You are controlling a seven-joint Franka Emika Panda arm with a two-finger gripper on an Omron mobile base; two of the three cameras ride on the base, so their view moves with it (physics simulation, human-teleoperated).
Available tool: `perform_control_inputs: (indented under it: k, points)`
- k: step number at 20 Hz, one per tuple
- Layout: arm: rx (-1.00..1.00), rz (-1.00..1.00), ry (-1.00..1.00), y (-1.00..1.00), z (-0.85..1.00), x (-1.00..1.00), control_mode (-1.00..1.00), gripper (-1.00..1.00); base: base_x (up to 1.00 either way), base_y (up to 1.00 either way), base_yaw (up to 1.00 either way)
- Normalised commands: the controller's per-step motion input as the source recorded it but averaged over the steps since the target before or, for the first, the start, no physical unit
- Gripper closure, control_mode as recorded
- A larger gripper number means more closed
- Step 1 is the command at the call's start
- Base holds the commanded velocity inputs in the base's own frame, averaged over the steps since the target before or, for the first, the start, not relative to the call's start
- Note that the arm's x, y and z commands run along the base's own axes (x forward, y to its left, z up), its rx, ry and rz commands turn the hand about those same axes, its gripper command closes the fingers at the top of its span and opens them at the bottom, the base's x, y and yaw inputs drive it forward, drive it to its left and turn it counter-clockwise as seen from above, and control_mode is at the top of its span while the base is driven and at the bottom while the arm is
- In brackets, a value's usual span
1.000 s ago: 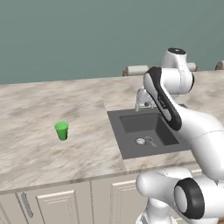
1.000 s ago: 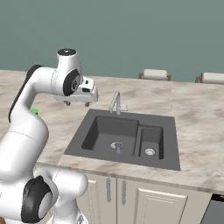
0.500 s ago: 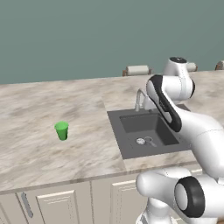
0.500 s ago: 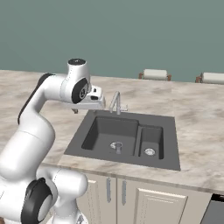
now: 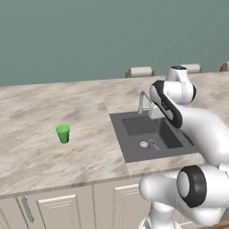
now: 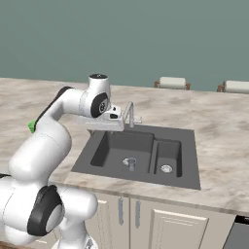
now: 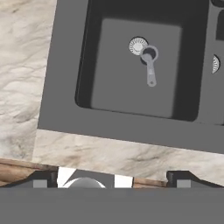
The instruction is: Move any existing items from the left basin to the right basin for drying. Then move the cup from the counter to the left basin of the sink for washing.
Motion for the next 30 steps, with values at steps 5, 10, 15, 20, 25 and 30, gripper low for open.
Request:
perform_control_inputs:
  k: [5,10,15,20,25,30]
  points:
    - [-0.01,0.0,0.16,-0.08,-0.4,0.11,-1.0,-1.0,0.0,0.0,0.0]
    - [0.0,0.0,0.13,-0.06,-0.42,0.0,-1.0,-1.0,0.0,0.0,0.0]
    - [0.0,0.0,0.08,-0.08,-0.46,0.0,-1.0,-1.0,0.0,0.0,0.0]
    - [0.0,0.0,0.0,-0.11,-0.31,-0.02,-1.0,-1.0,0.0,0.0,0.0]
    - [0.0,0.0,0.0,-0.13,-0.12,-0.1,-1.0,-1.0,0.0,0.0,0.0]
    - [0.0,0.0,0.0,-0.03,-0.2,-0.01,-1.0,-1.0,0.0,0.0,0.0]
